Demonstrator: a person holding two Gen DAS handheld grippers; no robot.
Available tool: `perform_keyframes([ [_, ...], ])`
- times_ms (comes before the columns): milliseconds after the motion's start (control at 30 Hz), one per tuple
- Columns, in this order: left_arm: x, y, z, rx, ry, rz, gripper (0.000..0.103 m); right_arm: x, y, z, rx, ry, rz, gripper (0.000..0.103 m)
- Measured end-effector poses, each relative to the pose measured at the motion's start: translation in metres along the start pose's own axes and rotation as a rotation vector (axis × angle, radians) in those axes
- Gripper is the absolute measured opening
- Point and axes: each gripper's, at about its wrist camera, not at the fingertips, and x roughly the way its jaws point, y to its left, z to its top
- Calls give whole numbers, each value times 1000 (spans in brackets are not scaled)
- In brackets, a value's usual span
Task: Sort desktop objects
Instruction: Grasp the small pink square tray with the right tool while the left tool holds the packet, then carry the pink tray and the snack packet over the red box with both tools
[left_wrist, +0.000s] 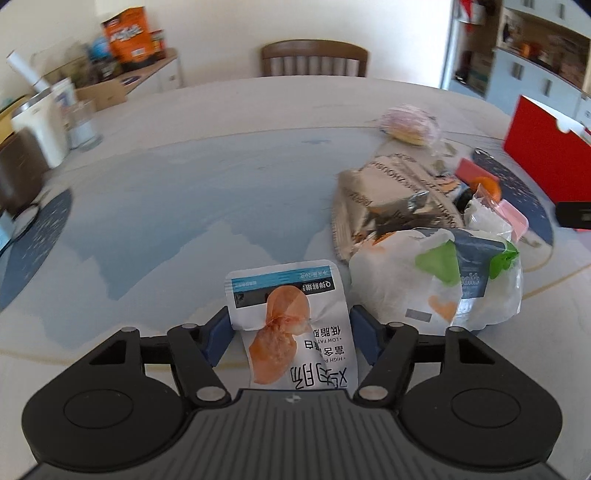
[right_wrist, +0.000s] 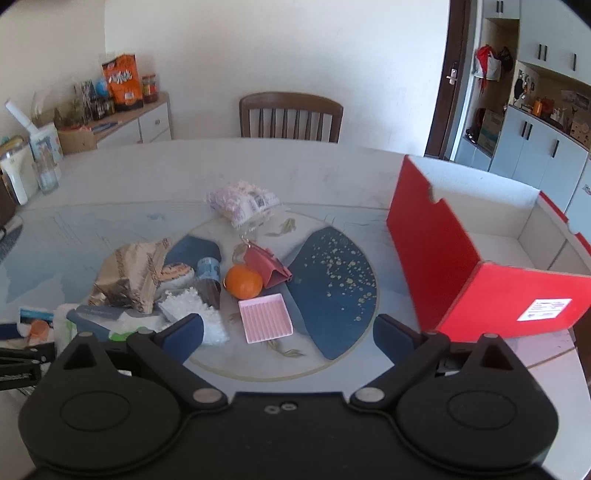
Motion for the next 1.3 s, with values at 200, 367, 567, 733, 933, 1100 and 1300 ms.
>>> perform_keyframes([
  [200,3,1,3,42,-2,-37,67,39,4,-1,-48,60,-13,87],
  [367,5,6,4,55,-5,-56,67,62,-3,-2,-61,98,-13,80],
  [567,7,8,6,63,-6,-70,67,77,-2,1,-83,119,18,77],
  [733,7,10,7,61,-4,-83,65,84,0,6,-93,118,45,70],
  [933,8,16,12,30,-1,-111,64,87,4,11,-83,125,81,46],
  [1100,9,20,14,6,5,-130,62,86,5,12,-78,135,76,42],
  [1300,4,26,19,-18,13,-153,61,80,1,10,-63,145,37,42],
])
